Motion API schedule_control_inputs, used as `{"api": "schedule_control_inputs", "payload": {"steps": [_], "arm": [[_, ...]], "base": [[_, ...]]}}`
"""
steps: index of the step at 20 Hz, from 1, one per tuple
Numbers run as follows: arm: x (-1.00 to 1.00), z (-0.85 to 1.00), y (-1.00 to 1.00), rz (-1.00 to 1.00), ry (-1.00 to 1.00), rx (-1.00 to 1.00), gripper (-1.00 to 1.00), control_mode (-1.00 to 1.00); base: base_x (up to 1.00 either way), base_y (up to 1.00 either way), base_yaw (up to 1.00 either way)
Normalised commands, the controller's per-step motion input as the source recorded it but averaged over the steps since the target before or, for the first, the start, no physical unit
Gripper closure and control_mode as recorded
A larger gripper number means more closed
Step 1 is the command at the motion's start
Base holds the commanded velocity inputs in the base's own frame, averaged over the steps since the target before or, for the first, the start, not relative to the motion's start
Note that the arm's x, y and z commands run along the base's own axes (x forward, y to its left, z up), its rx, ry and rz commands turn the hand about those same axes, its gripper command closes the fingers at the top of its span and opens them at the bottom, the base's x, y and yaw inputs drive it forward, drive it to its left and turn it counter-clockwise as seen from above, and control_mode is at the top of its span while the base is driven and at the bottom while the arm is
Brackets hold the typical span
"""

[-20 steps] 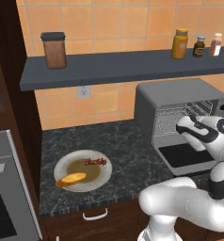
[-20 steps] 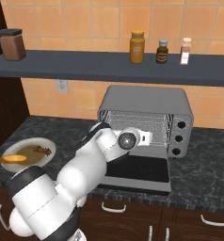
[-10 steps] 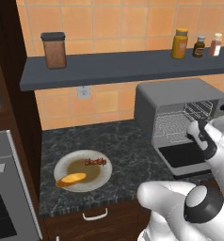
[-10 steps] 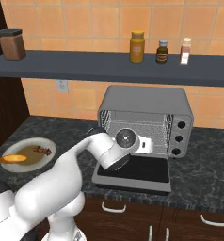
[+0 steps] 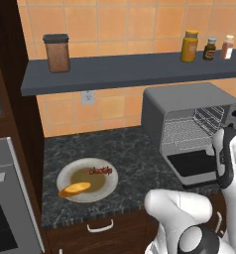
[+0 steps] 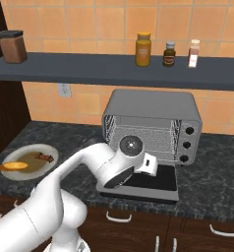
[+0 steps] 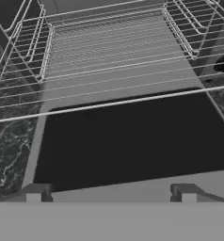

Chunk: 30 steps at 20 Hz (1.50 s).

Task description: Pick up the kebab skewer and baguette bread, and place them inside the toaster oven. Close the toaster oven door and start by setting the timer.

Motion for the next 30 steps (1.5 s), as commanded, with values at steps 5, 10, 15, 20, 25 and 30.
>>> {"api": "schedule_control_inputs", "payload": {"steps": [5,10,15,20,25,30], "arm": [[-0.08,0.41,0.77,0.00,0.05,0.17,-1.00,-1.00],[-0.15,0.30,0.88,0.03,0.12,0.13,-1.00,-1.00],[-0.01,0.08,0.99,0.11,0.16,0.04,-1.00,-1.00],[0.00,0.00,1.00,0.24,0.11,0.00,-1.00,-1.00],[-0.01,-0.07,1.00,0.60,0.07,-0.02,-1.00,-1.00],[-0.04,-0.40,0.83,0.82,0.01,0.00,-1.00,-1.00]], "base": [[0.00,0.00,0.00],[0.00,0.00,0.00],[0.00,0.00,0.00],[0.00,0.00,0.00],[0.00,0.00,0.00],[0.00,0.00,0.00]]}}
